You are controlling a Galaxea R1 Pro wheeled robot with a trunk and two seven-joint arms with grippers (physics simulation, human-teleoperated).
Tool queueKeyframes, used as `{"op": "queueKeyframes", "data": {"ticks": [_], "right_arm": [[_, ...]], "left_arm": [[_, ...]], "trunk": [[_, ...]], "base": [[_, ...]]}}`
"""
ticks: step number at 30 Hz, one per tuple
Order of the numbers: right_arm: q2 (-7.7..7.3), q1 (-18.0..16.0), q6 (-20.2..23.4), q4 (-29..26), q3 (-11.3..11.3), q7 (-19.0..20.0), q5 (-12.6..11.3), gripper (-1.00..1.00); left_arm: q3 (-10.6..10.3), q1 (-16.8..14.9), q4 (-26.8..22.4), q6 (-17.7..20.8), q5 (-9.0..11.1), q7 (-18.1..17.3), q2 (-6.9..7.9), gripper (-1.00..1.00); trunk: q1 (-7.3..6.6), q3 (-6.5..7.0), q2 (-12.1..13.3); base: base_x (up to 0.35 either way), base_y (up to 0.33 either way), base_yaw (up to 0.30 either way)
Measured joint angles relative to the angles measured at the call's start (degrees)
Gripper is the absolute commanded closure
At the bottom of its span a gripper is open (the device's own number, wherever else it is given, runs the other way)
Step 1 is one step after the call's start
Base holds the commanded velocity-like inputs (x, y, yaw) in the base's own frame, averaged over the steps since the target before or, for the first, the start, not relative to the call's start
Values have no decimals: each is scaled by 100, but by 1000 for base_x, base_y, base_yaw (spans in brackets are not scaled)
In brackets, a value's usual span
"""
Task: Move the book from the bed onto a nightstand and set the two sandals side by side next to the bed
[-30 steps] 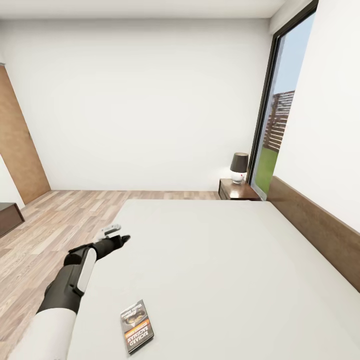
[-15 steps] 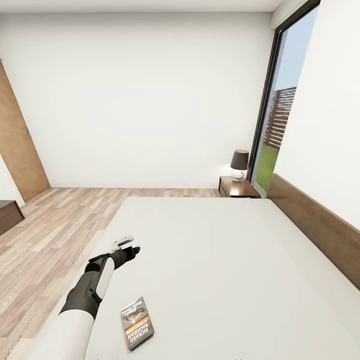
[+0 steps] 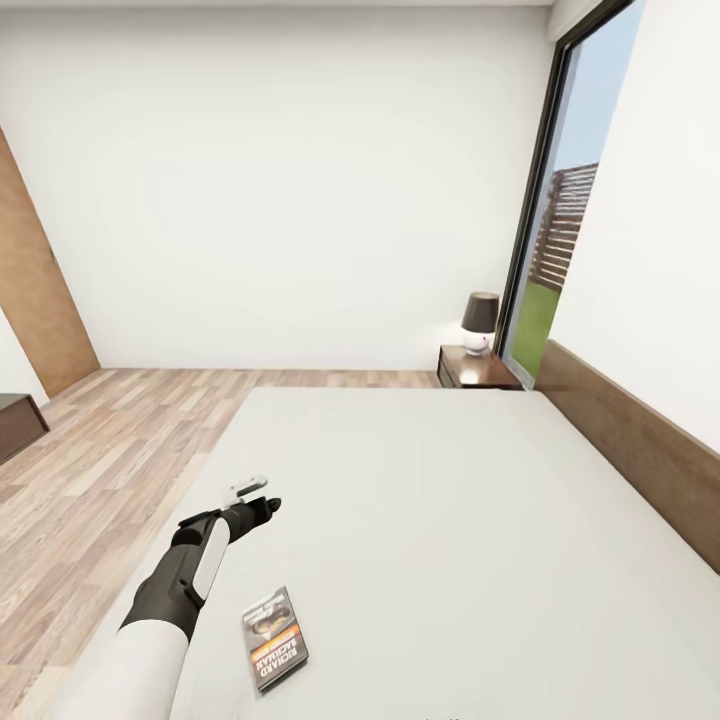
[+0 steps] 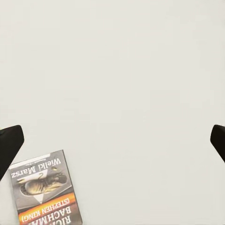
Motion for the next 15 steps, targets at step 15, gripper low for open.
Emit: {"op": "queueKeyframes", "data": {"ticks": [15], "right_arm": [[0,1,0,0,0,0,10,-100]], "left_arm": [[-2,-4,2,0,1,1,-9,-100]], "trunk": [[0,-135,0]], "base": [[0,0,0]]}}
